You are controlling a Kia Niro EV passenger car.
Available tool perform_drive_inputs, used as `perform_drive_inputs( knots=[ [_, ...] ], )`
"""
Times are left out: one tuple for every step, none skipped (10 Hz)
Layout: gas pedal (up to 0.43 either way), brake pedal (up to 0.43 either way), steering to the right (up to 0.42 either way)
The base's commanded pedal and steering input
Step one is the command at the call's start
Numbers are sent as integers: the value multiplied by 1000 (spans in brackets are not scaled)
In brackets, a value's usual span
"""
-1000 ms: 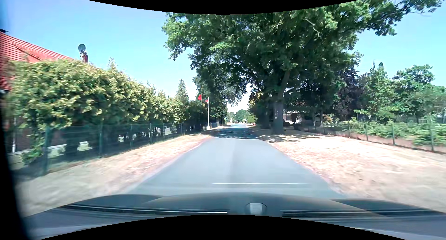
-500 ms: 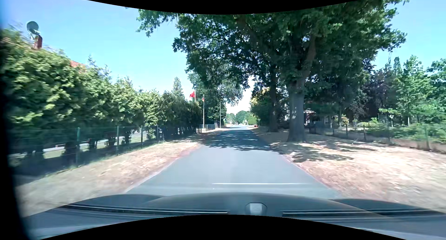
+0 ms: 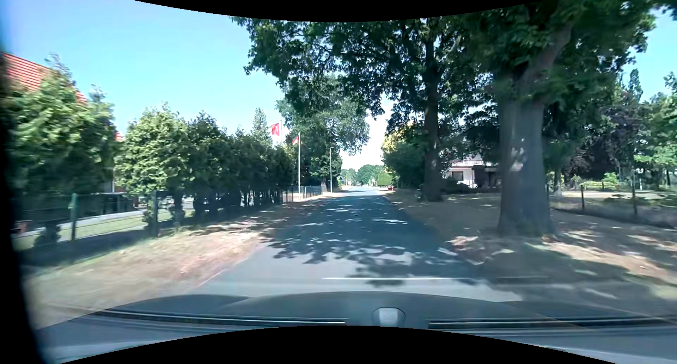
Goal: Follow the waypoints while adhering to traffic rules and regulations
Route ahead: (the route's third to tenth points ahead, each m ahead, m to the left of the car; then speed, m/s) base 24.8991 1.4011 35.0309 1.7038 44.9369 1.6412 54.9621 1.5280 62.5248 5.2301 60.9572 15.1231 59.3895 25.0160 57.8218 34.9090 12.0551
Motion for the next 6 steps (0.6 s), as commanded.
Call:
perform_drive_inputs(
  knots=[
    [0,6,9],
    [0,6,9],
    [0,6,9],
    [0,6,10],
    [0,6,10],
    [0,6,10]
  ],
)
